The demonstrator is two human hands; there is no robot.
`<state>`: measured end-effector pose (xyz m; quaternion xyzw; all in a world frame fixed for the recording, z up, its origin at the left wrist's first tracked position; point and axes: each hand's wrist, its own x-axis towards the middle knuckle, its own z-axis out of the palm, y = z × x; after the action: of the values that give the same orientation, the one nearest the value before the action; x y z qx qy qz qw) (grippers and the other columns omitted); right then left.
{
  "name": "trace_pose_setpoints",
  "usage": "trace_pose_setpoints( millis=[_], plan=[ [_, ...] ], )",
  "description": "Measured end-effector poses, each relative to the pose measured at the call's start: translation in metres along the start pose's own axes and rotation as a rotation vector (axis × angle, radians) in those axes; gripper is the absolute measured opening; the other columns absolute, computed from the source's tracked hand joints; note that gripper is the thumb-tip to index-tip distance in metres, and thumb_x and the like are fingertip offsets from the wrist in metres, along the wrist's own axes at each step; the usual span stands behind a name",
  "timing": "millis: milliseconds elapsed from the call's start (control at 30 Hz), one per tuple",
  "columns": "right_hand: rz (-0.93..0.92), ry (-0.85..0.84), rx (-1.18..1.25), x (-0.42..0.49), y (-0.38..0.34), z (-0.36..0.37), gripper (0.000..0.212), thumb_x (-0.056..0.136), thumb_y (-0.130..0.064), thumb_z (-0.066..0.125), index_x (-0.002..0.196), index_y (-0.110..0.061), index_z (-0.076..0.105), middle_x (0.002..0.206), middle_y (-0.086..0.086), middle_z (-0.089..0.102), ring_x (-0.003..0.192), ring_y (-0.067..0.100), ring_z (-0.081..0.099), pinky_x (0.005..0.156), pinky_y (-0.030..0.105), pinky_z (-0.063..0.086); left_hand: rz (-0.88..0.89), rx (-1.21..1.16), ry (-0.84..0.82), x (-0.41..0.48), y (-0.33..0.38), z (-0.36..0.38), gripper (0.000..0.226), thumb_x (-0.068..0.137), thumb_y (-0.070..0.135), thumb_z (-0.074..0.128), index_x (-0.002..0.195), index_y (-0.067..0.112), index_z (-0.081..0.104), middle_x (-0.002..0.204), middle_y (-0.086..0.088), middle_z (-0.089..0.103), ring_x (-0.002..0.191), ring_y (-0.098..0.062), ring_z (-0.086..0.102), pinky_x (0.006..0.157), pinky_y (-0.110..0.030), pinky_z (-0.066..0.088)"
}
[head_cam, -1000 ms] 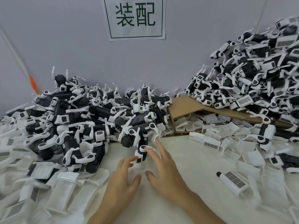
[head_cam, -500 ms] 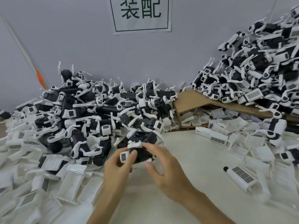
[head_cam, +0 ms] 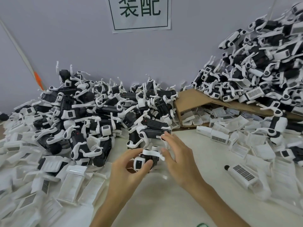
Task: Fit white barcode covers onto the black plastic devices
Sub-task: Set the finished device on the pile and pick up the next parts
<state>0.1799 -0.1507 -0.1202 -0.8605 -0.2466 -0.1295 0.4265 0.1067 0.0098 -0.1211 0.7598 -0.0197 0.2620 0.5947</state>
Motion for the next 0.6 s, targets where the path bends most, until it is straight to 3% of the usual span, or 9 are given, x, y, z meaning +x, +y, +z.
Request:
trace_pose_setpoints(
  millis=[167, 267, 400, 500, 600],
  plan=[
    [0.095, -0.046, 0.010, 0.006, 0.013, -0.007, 0.041, 0.107, -0.030, 0.041, 0.146, -0.025, 0.049, 0.161, -0.008, 0.032, 0.148, 0.004, 0.026, 0.122, 0.028, 0.020, -0.004, -0.072, -0.051, -0.002, 0.002, -0.003, 0.028, 0.070, 0.045, 0.074, 0.096, 0.035, 0.076, 0.082, 0.002, 0.068, 0.065, -0.013, 0.064, 0.050, -0.027, 0.051],
    [0.175, -0.009, 0.137, 0.007, 0.014, -0.009, 0.038, 0.106, -0.033, 0.041, 0.141, -0.028, 0.057, 0.156, -0.012, 0.038, 0.145, 0.001, 0.030, 0.116, 0.018, 0.021, -0.052, -0.182, -0.118, 0.002, 0.001, -0.009, 0.035, 0.071, 0.039, 0.072, 0.103, 0.027, 0.076, 0.091, 0.000, 0.072, 0.081, -0.014, 0.067, 0.065, -0.021, 0.053],
    [0.194, 0.039, 0.322, 0.007, 0.008, -0.012, 0.022, 0.103, -0.030, 0.050, 0.113, -0.038, 0.067, 0.129, -0.027, 0.054, 0.118, -0.021, 0.045, 0.096, 0.001, 0.031, -0.123, -0.307, -0.150, 0.004, -0.001, -0.012, 0.039, 0.070, 0.031, 0.073, 0.109, 0.026, 0.075, 0.100, -0.002, 0.071, 0.088, -0.016, 0.065, 0.077, -0.023, 0.054],
    [0.219, 0.069, 0.479, 0.006, 0.003, -0.015, 0.020, 0.100, -0.027, 0.055, 0.093, -0.038, 0.071, 0.110, -0.017, 0.064, 0.103, -0.013, 0.057, 0.083, 0.001, 0.037, -0.168, -0.449, -0.143, 0.006, -0.001, -0.014, 0.035, 0.077, 0.017, 0.067, 0.111, 0.022, 0.071, 0.097, -0.005, 0.068, 0.084, -0.017, 0.062, 0.076, -0.023, 0.054],
    [0.220, 0.045, 0.539, 0.007, 0.000, -0.017, 0.016, 0.099, -0.029, 0.058, 0.102, -0.028, 0.074, 0.106, -0.011, 0.066, 0.097, -0.004, 0.061, 0.083, 0.009, 0.042, -0.214, -0.556, -0.120, 0.007, 0.001, -0.015, 0.034, 0.079, 0.015, 0.063, 0.113, 0.012, 0.067, 0.103, -0.013, 0.062, 0.088, -0.021, 0.061, 0.076, -0.028, 0.055]
  ],
)
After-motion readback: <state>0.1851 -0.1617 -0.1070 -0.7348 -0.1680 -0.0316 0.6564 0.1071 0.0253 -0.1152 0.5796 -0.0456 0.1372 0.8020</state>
